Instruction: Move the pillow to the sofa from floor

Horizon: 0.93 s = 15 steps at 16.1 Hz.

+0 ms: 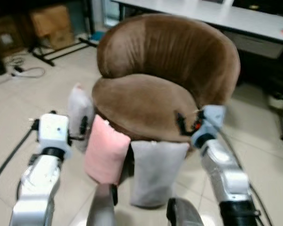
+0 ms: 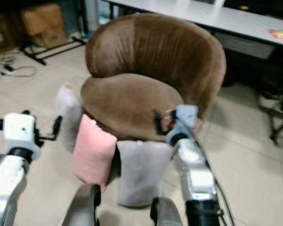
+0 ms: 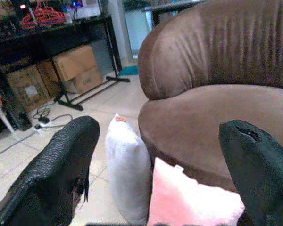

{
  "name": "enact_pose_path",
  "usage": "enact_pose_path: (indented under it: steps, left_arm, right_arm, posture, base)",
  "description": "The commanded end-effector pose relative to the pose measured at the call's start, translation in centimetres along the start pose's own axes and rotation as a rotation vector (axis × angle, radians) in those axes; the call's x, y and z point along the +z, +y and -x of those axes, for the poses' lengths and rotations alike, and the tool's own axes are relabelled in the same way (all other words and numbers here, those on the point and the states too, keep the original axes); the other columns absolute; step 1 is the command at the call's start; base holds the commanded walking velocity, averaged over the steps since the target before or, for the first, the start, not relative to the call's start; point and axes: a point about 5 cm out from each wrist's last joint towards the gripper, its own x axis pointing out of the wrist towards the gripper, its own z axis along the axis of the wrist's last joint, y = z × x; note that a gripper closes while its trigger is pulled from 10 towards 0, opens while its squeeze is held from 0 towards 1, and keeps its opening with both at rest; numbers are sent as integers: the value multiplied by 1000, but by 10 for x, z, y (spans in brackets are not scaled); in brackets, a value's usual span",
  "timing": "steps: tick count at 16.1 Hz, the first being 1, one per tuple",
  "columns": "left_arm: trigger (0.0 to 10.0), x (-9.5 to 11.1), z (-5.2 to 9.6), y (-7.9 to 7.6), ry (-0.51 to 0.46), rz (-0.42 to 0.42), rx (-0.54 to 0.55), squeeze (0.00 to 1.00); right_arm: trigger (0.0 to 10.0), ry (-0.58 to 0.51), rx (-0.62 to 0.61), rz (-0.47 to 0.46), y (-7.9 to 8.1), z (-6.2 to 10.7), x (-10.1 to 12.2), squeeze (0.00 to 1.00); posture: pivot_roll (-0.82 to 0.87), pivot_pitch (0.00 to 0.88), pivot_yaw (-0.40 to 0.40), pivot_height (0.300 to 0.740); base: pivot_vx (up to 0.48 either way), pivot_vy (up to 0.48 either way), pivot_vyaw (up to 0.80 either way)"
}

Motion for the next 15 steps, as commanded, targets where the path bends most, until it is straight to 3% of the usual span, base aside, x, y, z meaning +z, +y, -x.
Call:
enact_pose_path:
  steps: [1,13,15]
  left_arm:
    - [10000,3,0,-4,-13,6,-24,0]
    - [10000,1,0,-4,-4,5,-26,0]
    - [10000,1,1,-5,-5,0,-32,0]
  right_arm:
    - [10000,-27,-25,15,-8,-1,10,0]
    - [10000,7,15,14,-3,-2,6,0]
    - [10000,20,72,71,2,-1,5,0]
  posture:
    - [-53,0,-53,615]
    - [-47,0,-61,615]
    - [-46,0,-62,615]
  base:
    - [251,0,0]
    - [283,0,0]
    - [289,0,400]
